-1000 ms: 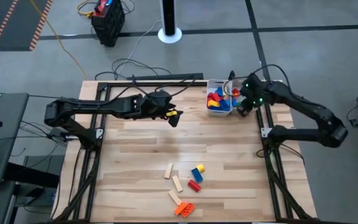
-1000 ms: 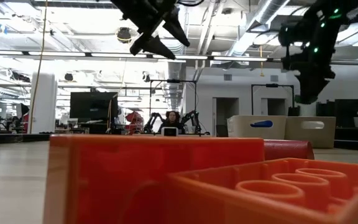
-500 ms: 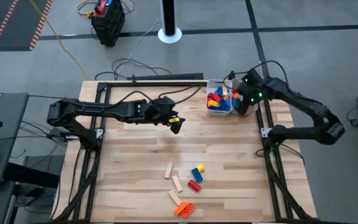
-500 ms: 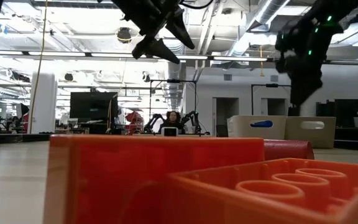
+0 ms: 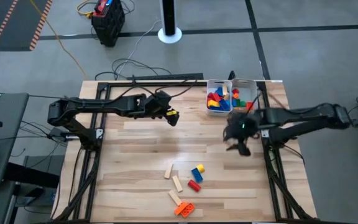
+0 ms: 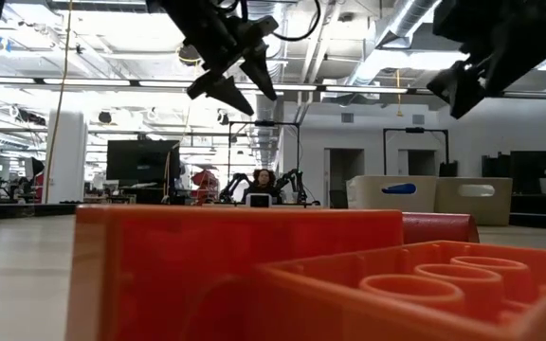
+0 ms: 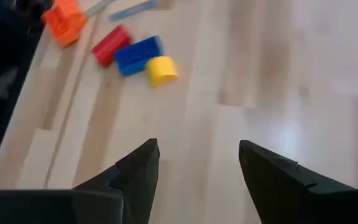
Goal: Sort blocks by size
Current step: Put the small yellow semi circular wooden block into the gray bin
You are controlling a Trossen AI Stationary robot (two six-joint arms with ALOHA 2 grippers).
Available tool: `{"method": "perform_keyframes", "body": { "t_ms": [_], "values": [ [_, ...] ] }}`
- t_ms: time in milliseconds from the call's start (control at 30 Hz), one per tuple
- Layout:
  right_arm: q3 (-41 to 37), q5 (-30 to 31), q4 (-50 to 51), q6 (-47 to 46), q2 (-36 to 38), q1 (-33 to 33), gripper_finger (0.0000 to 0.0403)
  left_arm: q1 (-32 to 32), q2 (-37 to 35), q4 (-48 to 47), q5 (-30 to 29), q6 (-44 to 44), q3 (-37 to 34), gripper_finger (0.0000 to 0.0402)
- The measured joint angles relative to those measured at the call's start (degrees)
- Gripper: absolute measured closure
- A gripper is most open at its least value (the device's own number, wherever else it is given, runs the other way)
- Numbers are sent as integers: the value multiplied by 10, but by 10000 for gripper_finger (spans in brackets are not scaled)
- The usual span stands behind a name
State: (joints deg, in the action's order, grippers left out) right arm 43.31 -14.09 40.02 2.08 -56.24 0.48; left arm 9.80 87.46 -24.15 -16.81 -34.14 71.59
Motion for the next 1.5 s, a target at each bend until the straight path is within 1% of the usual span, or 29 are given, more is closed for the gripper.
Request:
{"method": "perform_keyframes", "body": {
  "t_ms": [100, 200, 300, 400, 567, 700, 900, 1033, 1133, 1200, 1300, 1400, 1500],
  "values": [
    [0, 32, -57, -32, -53, 75, 153, 12, 0, 14, 14, 26, 0, 157],
    [0, 38, -105, -69, -113, 110, 153, 31, 0, 17, 55, 49, 0, 157],
    [11, 42, -124, -103, -170, 123, 153, 50, 0, 11, 95, 74, 0, 157],
    [43, 42, -124, -120, -224, 127, 153, 63, 0, 7, 122, 106, 0, 157],
    [104, 47, -116, -121, -313, 140, 153, 83, 0, 5, 173, 155, 0, 157],
    [149, 52, -99, -130, -368, 142, 153, 94, 0, -12, 206, 187, 0, 157],
    [220, 52, -73, -127, -422, 140, 153, 104, 0, -42, 230, 238, 0, 157],
    [250, 52, -47, -123, -460, 141, 153, 111, 0, -54, 246, 261, 0, 157],
    [265, 52, -16, -140, -483, 141, 152, 117, 0, -68, 262, 273, 0, 157],
    [274, 52, -5, -169, -491, 141, 148, 121, 0, -74, 272, 281, 0, 157],
    [280, 47, -2, -215, -491, 136, 131, 125, 0, -83, 274, 293, 0, 157],
    [280, 44, 3, -262, -491, 132, 104, 128, 0, -83, 285, 306, 0, 157],
    [280, 69, 26, -312, -491, 133, 78, 131, 0, -83, 287, 318, 0, 157]
  ]
}}
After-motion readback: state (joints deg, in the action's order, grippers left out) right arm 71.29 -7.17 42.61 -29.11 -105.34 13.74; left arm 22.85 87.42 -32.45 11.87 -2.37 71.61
